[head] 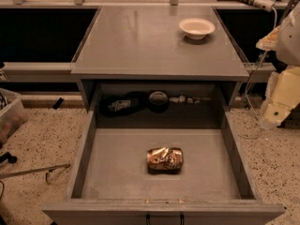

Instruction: Pick orange can from top drawer and place on counter

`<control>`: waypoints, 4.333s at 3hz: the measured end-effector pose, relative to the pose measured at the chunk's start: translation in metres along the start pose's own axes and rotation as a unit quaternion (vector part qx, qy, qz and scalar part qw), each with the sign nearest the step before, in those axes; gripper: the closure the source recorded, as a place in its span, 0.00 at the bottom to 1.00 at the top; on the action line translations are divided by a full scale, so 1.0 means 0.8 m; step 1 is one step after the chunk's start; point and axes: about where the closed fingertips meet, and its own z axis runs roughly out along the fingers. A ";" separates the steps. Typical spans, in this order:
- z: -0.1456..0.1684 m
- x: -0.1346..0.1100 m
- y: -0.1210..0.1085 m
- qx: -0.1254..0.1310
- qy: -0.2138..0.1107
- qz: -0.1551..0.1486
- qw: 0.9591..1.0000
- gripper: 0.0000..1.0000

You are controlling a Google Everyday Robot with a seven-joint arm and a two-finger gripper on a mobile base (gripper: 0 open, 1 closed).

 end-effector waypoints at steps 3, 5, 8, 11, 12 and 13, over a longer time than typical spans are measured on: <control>0.062 0.016 0.006 -0.024 -0.049 0.010 0.998 0.00; 0.217 0.001 0.041 -0.084 -0.162 0.019 0.983 0.00; 0.301 -0.017 0.072 -0.117 -0.205 0.018 0.971 0.00; 0.409 -0.068 0.108 -0.129 -0.219 0.014 0.967 0.00; 0.426 -0.098 0.119 -0.125 -0.220 -0.019 0.967 0.00; 0.439 -0.118 0.120 -0.117 -0.217 -0.036 0.968 0.00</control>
Offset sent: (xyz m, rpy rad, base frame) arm 0.0034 -0.0087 -0.0318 0.0634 0.0193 -0.0121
